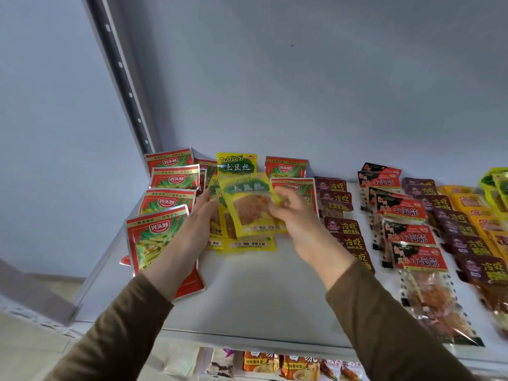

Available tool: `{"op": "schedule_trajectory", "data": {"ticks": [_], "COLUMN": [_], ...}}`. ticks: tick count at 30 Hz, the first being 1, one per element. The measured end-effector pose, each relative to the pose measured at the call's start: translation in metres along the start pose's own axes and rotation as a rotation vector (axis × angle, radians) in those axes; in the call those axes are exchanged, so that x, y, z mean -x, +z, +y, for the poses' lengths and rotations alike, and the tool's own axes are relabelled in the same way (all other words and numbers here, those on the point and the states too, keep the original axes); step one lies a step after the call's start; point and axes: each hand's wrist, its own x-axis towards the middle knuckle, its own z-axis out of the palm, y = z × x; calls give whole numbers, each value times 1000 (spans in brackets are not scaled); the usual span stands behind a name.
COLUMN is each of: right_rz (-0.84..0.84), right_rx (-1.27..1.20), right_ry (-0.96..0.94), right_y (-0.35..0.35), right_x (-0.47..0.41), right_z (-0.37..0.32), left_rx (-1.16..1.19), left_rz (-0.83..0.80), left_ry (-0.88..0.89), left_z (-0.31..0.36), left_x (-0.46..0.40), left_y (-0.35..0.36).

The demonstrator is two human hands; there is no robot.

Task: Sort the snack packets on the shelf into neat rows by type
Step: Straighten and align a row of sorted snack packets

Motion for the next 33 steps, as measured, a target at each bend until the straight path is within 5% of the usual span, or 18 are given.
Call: {"op": "schedule_trajectory", "data": {"ticks": [3, 8, 17, 22, 28, 33], "right_rz": [-68, 40, 28, 91, 89, 28], "right_rx": [243, 748, 415, 148, 62, -11], "right_ry": [15, -234, -130, -36, 66, 154], "right_y": [4, 14, 17, 14, 16, 17], "right_x": [28, 36, 23, 30, 38, 40], "right_z": [18, 29, 30, 38, 47, 44], "left_rx": [42, -63, -153, 27, -111, 130], "left_rz": [-58, -115, 10, -80, -151, -99], "left_ry": [-46, -33, 20, -24, -90, -153], "left_z": [-9, -6, -17, -21, -40, -35], "left_x": [-11, -10, -15, -12, -12, -3], "left_y": [-2, 3, 0, 2, -2, 8]}}
